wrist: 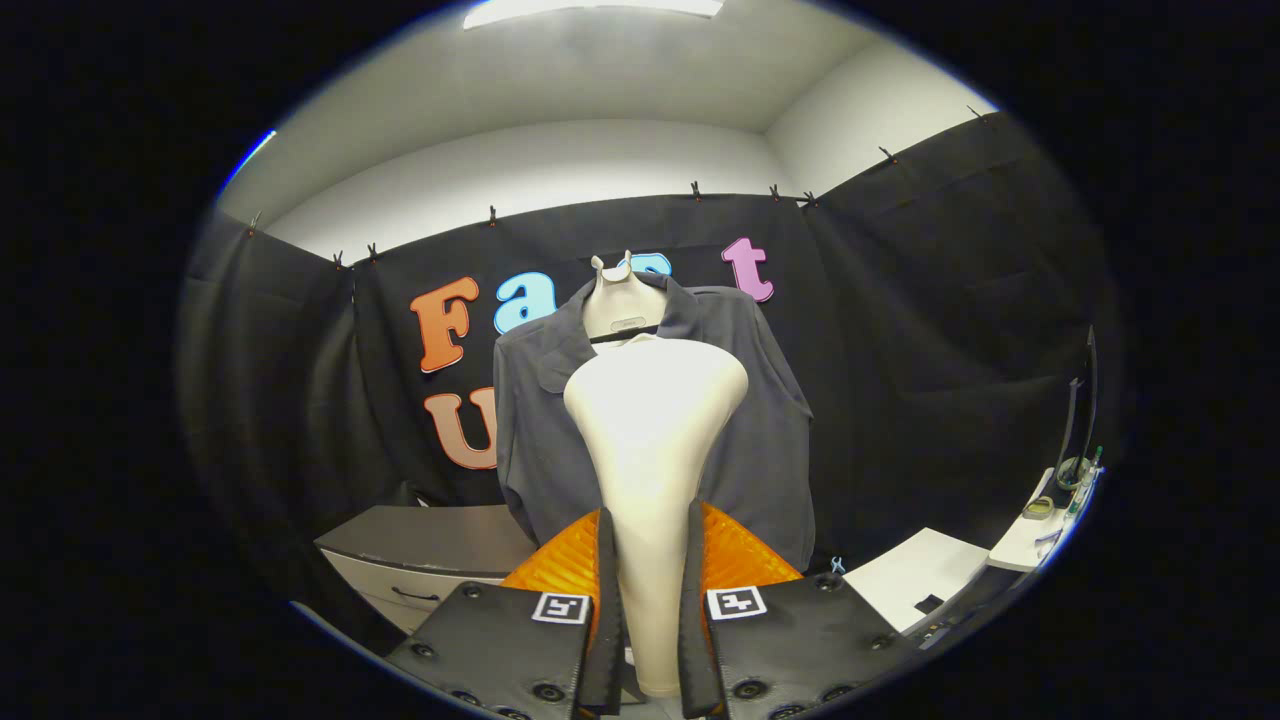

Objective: Iron the clothes twice with a garment steamer, once on the left side and once on the right side.

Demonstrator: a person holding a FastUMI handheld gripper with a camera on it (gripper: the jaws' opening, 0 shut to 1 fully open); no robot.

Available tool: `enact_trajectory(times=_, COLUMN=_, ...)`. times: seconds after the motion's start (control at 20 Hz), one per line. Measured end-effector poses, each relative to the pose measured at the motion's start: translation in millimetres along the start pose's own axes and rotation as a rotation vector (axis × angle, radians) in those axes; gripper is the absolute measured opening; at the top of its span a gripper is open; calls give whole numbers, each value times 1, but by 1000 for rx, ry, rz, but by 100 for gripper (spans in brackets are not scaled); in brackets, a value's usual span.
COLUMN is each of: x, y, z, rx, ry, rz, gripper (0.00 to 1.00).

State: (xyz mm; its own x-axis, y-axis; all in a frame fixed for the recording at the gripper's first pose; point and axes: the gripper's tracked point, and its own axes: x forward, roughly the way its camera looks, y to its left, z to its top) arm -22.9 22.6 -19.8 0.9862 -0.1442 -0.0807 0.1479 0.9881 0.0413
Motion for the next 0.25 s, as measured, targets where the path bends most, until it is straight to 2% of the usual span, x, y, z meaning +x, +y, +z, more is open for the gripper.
enact_trajectory(times=0.25, x=-2, y=1, z=1, rx=4, ry=-1, rz=-7, gripper=29)
